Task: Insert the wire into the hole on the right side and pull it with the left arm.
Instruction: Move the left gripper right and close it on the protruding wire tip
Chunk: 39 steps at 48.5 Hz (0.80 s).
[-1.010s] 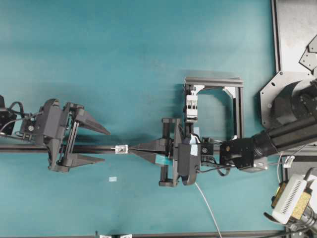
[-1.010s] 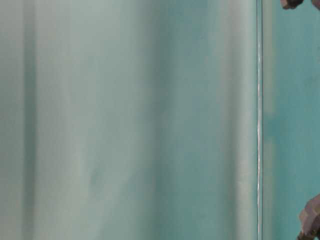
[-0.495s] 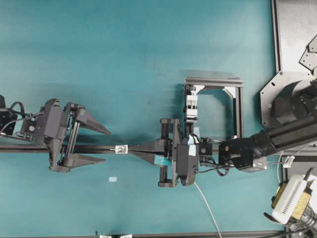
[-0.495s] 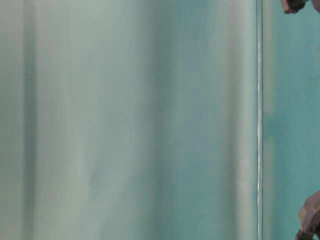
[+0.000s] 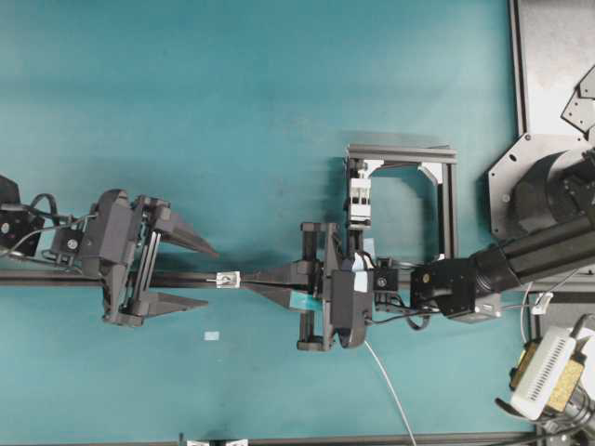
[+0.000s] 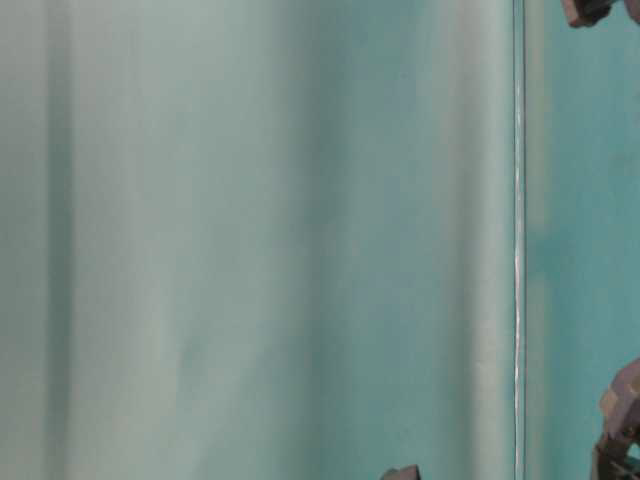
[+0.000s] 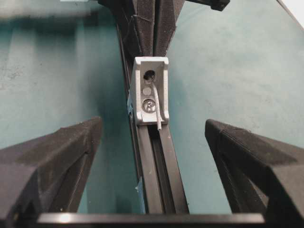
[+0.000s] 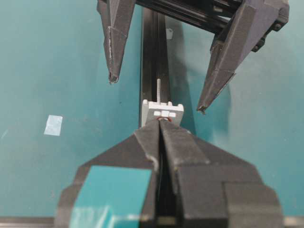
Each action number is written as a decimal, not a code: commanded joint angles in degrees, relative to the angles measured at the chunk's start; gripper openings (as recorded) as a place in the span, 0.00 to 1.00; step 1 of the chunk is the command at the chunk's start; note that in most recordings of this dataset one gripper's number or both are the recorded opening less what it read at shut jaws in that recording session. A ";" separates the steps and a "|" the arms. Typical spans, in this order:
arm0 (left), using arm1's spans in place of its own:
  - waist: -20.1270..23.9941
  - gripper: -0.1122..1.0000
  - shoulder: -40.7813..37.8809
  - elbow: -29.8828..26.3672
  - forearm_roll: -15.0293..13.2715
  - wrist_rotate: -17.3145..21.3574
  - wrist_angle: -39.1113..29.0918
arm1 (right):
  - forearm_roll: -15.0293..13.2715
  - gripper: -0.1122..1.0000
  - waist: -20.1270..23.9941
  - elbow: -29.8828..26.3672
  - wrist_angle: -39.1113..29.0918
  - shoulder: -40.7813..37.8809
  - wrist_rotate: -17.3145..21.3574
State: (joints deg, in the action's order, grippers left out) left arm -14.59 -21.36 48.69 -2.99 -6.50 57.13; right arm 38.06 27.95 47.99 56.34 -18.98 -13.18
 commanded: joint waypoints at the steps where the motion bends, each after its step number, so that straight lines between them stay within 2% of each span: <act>1: 0.09 0.72 1.23 -0.70 0.00 -0.09 0.26 | -0.18 0.14 -0.09 -0.70 0.26 0.88 -0.09; 5: 0.09 0.62 1.32 -0.70 0.00 -0.09 0.26 | -0.09 0.14 -0.09 -0.70 0.26 0.88 -0.09; 9: 0.09 0.40 1.49 -0.53 0.00 -0.09 0.26 | -0.18 0.14 -0.09 -0.70 0.26 0.88 -0.09; 13: 0.26 0.22 1.93 -0.35 0.00 -0.09 0.26 | -0.18 0.14 -0.09 -0.70 0.26 0.88 -0.09; 18: 0.44 0.08 2.37 -0.18 0.00 0.00 0.26 | -0.18 0.14 -0.09 -0.70 0.26 0.88 -0.09; 24: 0.62 0.01 2.46 -0.09 0.00 0.09 0.18 | -0.18 0.14 -0.18 -0.70 0.26 0.88 0.00; 39: 0.62 0.01 2.46 -0.09 0.00 0.09 -0.79 | -0.18 0.14 -0.18 -0.70 -0.09 0.88 0.00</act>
State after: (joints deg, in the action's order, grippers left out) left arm -14.24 -20.83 48.96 -2.90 -6.50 56.43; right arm 38.06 27.86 47.99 56.25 -18.98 -13.18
